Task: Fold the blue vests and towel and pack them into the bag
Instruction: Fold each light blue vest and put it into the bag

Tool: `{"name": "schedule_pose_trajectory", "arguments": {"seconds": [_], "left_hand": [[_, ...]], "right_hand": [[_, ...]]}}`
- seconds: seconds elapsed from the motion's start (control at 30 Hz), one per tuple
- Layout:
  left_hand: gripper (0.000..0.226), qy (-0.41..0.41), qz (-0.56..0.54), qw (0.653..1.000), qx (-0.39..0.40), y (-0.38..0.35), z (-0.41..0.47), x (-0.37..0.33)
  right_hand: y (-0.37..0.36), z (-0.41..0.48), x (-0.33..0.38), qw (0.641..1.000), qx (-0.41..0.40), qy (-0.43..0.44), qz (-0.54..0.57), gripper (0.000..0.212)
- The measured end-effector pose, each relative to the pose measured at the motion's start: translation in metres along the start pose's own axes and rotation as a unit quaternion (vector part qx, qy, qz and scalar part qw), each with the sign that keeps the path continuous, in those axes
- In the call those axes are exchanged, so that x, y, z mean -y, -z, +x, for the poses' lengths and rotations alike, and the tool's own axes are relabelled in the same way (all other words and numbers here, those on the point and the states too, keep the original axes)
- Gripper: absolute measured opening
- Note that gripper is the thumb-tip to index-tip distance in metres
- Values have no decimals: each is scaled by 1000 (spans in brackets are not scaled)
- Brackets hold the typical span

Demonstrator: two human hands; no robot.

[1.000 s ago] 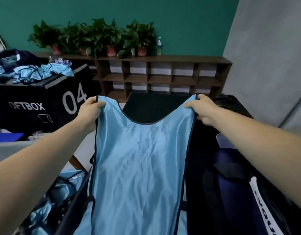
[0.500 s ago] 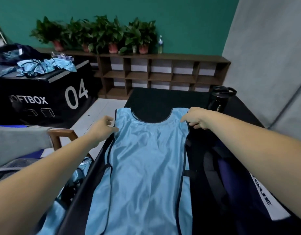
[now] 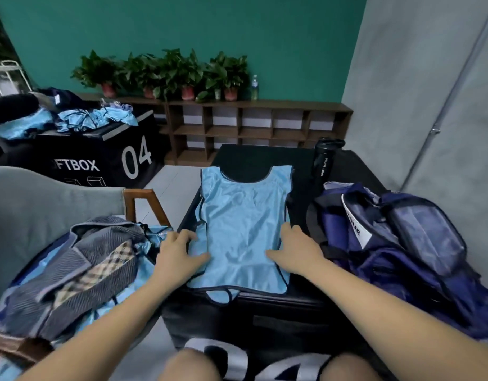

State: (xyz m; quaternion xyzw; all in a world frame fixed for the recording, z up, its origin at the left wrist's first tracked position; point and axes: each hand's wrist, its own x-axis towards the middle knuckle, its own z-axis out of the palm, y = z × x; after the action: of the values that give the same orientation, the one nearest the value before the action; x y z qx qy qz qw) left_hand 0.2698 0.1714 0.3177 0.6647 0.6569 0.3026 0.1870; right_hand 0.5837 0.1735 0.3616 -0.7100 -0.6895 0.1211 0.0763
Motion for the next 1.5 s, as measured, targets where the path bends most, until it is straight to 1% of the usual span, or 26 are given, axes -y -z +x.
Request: {"name": "schedule_pose_trajectory", "arguments": {"seconds": [0.07, 0.17, 0.23, 0.3, 0.37, 0.47, 0.53, 0.6, 0.67, 0.7, 0.77, 0.8, 0.83, 0.87, 0.9, 0.93, 0.97, 1.0, 1.03, 1.07, 1.1, 1.13, 1.23, 1.37, 1.43, 1.5], "left_hand": [[51, -4, 30, 999, -27, -5, -22, 1], [43, 4, 26, 999, -34, -7, -43, 0], [37, 9, 9, 999, -44, -6, -51, 0], [30, 13, -7, 998, -62, -4, -55, 0], [18, 31, -28, 996, -73, -1, -53, -1], [11, 87, -71, 989, -99, 3, -45, -2], [12, 148, -140, 971, -128, 5, -36, -4], [18, 194, -248, 935, -160, 5, -27, -9], [24, 204, -322, 907, -177, 3, -22, -16], [27, 200, -324, 908, -178, 2, -22, -18], [33, 171, -285, 929, -161, -1, -23, -21], [33, 147, -226, 951, -155, -2, -24, -22], [31, 113, -134, 971, -161, -2, -26, -26], [26, 69, -42, 981, -179, -2, -29, -31], [22, 16, 15, 980, -196, -2, -34, -39], [18, -36, 30, 980, -191, -2, -41, -51], [16, -79, 19, 985, -153, -3, -51, -65], [12, -107, -2, 990, -90, -7, -63, -78], [10, -119, -15, 993, -6, -13, -74, -88], [11, -134, -20, 988, 70, -20, -84, -95], [13, -155, -16, 980, 123, -29, -91, -97], [15, -179, -8, 972, 151, -38, -95, -97], [32, -239, 14, 957, 164, -59, -97, -99], [48, -254, 26, 950, 179, -74, -91, -108], [54, -247, 40, 952, 178, -80, -82, -111], [61, -221, 42, 961, 160, -81, -74, -115]], "right_hand": [[-10, -21, -2, 1000, -24, 3, -2, 59], [-18, -40, -7, 997, -76, -10, 30, 40], [-24, -47, -15, 991, -110, -33, 74, 27], [-29, -51, -26, 977, -135, -62, 151, 17], [-32, -54, -37, 954, -165, -86, 237, 16], [-36, -52, -50, 913, -205, -115, 334, 23], [-42, -50, -56, 893, -229, -119, 367, 22], [-46, -49, -58, 891, -226, -106, 379, 20], [-48, -48, -59, 896, -215, -90, 378, 15], [-48, -47, -60, 897, -212, -87, 377, 13], [-49, -45, -64, 899, -205, -81, 379, 11], [-49, -45, -66, 897, -200, -79, 385, 11], [-49, -45, -67, 894, -195, -80, 394, 10], [-49, -44, -68, 890, -191, -83, 406, 11], [-47, -45, -67, 884, -187, -87, 419, 11], [-46, -45, -67, 876, -183, -93, 436, 11], [-44, -45, -65, 867, -180, -98, 454, 11], [-41, -46, -64, 859, -176, -100, 470, 11], [-40, -46, -64, 853, -171, -102, 483, 10], [-39, -47, -64, 844, -166, -102, 499, 9], [-38, -47, -65, 833, -161, -101, 519, 7], [-37, -49, -66, 822, -155, -97, 539, 5], [-33, -50, -66, 802, -126, -89, 578, 5], [-13, -43, -51, 772, -101, -118, 617, 8], [4, -34, -34, 745, -99, -115, 650, 10], [24, -23, -14, 702, -76, -99, 701, 21]]}}
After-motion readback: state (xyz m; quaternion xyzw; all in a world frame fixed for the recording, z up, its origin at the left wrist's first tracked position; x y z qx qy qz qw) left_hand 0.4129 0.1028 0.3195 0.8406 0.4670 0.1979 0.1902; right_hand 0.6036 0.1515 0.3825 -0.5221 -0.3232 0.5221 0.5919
